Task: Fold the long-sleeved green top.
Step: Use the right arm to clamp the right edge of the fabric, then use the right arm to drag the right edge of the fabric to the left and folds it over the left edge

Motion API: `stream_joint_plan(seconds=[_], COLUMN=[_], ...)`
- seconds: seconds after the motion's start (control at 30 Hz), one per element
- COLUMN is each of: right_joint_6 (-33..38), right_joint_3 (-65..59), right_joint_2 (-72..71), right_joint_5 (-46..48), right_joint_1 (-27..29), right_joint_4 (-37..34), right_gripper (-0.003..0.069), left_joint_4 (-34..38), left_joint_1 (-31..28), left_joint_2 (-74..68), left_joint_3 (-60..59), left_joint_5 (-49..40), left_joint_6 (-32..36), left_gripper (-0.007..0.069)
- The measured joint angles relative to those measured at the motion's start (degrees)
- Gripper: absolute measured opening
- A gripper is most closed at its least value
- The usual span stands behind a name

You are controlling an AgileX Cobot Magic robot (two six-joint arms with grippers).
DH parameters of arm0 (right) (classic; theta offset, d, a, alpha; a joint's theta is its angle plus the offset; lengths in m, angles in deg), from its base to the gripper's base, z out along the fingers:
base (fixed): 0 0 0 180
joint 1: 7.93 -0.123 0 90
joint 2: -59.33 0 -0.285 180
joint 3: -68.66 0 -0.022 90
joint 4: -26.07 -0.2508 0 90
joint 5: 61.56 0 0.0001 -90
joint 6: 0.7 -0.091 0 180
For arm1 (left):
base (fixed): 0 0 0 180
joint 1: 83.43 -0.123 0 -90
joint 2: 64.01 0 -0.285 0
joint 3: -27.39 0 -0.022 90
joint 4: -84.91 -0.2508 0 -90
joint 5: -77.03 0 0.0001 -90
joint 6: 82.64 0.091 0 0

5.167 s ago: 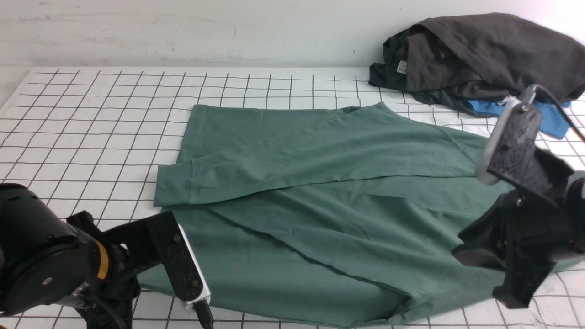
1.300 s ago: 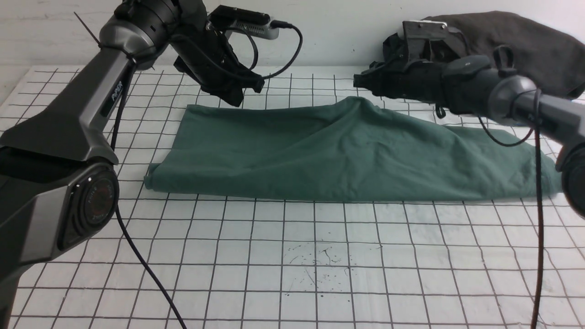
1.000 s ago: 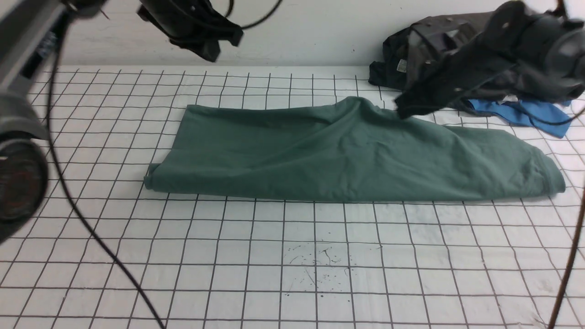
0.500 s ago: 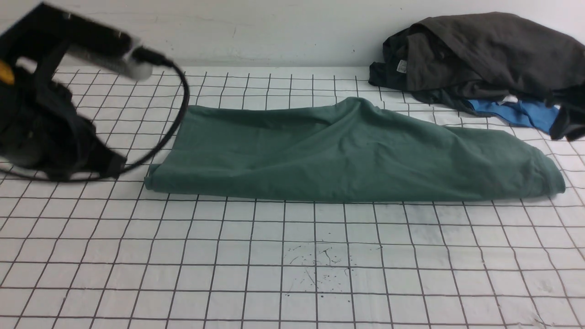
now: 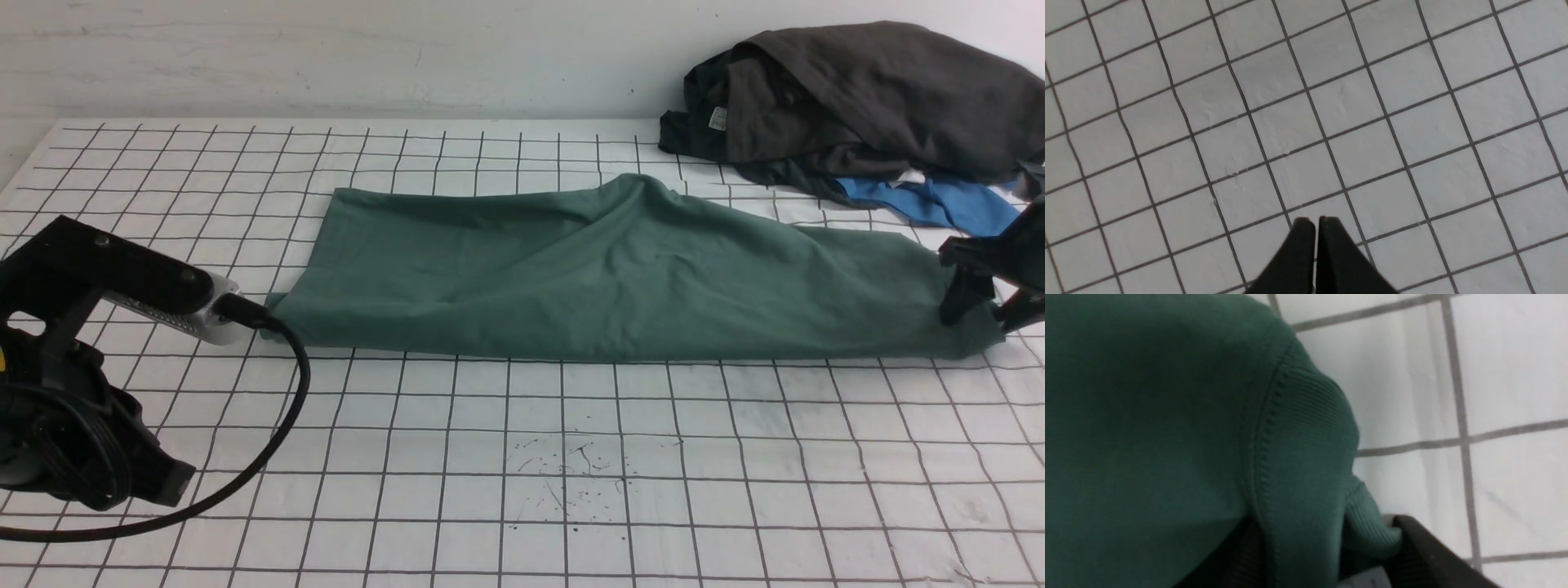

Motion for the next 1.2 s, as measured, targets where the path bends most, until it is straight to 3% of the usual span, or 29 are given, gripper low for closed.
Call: stream_joint_plan(seconds=[0.03,0.1,0.17,0.27,0.4,0.47,0.57,0.7,0.73,0.77,0.83,0.87,0.93,1.0,1.2], right_joint_6=[0.5,1.2,1.7,1.8,-2.6,-5.1,-6.1,-5.8,-5.1,-5.0,-2.2,-2.0,0.4,0.8,3.6], right_joint_3=[0.5,1.3,1.8,3.6,5.3,5.9,6.5,6.6,6.6,6.6,6.6,6.6,6.6,6.6,6.5], right_joint_2=[0.1,-0.1,-0.4,-4.2,-10.7,-14.1,-18.5,-21.3,-21.1,-20.9,-18.2,-17.8,-12.3,-8.0,-0.6], right_joint_5=[0.5,1.7,2.4,4.8,5.1,5.5,5.7,5.1,3.2,2.6,-1.7,-2.2,-9.2,-14.3,-25.4], right_joint_1=[-0.1,-0.4,-0.5,-1.0,-1.1,-1.3,-3.8,-11.4,-17.1,-18.5,-26.2,-26.9,-34.5,-38.3,-42.1], right_joint_4=[-0.5,-0.6,-0.1,7.1,15.9,15.7,11.7,2.4,-3.3,-4.7,-13.2,-13.2,-20.3,-23.3,-31.3], right_gripper=[0.0202,0.0082,0.0055,0.0048,0.0048,0.0048,0.0048,0.0048,0.0048,0.0048,0.0048,0.0048,0.0048,0.0048,0.0074], left_joint_4=[-0.5,-1.1,-1.5,-1.9,-1.9,-1.5,-0.1,2.9,3.8,3.9,5.2,5.2,6.0,6.0,6.0], left_joint_1=[0.0,0.0,0.0,0.0,0.0,0.0,0.0,0.0,0.0,0.0,0.0,0.0,0.0,0.0,0.0], left_joint_2=[0.0,0.0,0.0,0.0,-0.1,-0.1,-0.1,-0.1,-0.1,-0.1,-0.1,-0.1,-0.1,-0.1,-0.1], left_joint_3=[0.0,0.0,0.0,0.0,0.0,0.0,0.0,0.0,0.0,0.0,0.0,0.0,0.0,0.0,-0.4], left_joint_5=[0.1,0.1,0.0,-0.9,-1.5,-0.7,1.2,2.0,2.3,2.4,2.9,2.9,3.0,3.0,3.5], left_joint_6=[-0.1,-0.1,-0.1,-0.2,-0.5,-0.6,-1.1,-1.0,-0.8,-0.8,-0.6,-0.6,-0.5,-0.5,-0.5], left_gripper=[-0.0007,-0.0007,-0.0007,-0.0007,-0.0007,-0.0007,-0.0007,-0.0007,-0.0007,-0.0007,-0.0007,-0.0007,-0.0007,-0.0007,-0.0007])
